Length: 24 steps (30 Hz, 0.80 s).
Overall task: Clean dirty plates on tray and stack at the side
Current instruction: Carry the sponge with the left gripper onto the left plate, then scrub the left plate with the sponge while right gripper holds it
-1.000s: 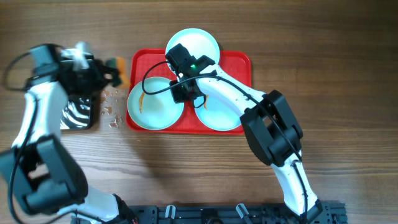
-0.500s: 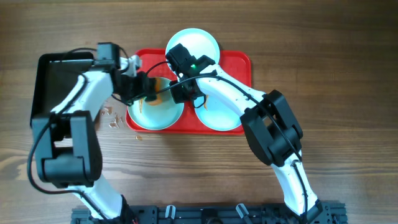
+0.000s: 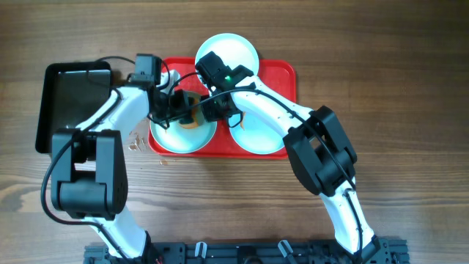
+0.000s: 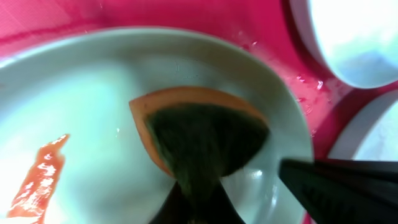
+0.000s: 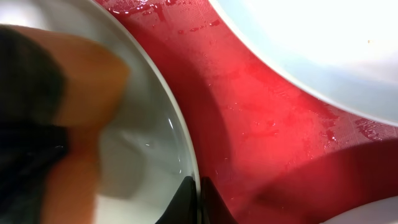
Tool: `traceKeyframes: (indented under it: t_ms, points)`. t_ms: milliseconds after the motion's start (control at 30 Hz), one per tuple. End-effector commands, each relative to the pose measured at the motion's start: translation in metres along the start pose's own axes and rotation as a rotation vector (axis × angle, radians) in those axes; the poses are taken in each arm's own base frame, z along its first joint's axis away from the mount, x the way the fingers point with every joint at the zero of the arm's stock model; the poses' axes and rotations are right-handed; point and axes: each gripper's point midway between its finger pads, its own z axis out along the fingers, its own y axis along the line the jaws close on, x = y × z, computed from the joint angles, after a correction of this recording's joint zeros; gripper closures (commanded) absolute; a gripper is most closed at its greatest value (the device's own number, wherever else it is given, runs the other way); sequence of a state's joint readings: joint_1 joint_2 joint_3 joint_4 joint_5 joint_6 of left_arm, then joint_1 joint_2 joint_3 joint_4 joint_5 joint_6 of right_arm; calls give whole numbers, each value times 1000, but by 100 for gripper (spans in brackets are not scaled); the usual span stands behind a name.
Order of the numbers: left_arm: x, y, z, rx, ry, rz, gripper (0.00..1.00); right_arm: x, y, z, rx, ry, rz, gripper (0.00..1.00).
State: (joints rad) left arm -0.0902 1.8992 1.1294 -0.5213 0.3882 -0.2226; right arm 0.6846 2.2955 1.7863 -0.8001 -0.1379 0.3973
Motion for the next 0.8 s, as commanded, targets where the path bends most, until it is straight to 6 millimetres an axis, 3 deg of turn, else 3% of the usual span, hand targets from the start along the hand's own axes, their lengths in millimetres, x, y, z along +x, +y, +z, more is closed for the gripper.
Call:
traceKeyframes:
  t_ms: [0,133,200,433,633,767]
  points:
    - [23,17,18,-32,33,-71,96,16,-5,19,6,63,14,96]
    - [30,37,18,-137,38,-81,96,17,-5,19,6,63,14,96]
    - [31,57,14,-253,29,-84,96,16,-5,19,5,63,14,96]
    - [36,100,-4,-518,19,-81,96,16,-5,19,5,62,13,96]
    - [24,116,-37,-686,-45,-133,96,16,-5,19,6,63,13,96]
    - [4,102,-65,-682,-121,-128,96,16,-5,19,5,63,13,96]
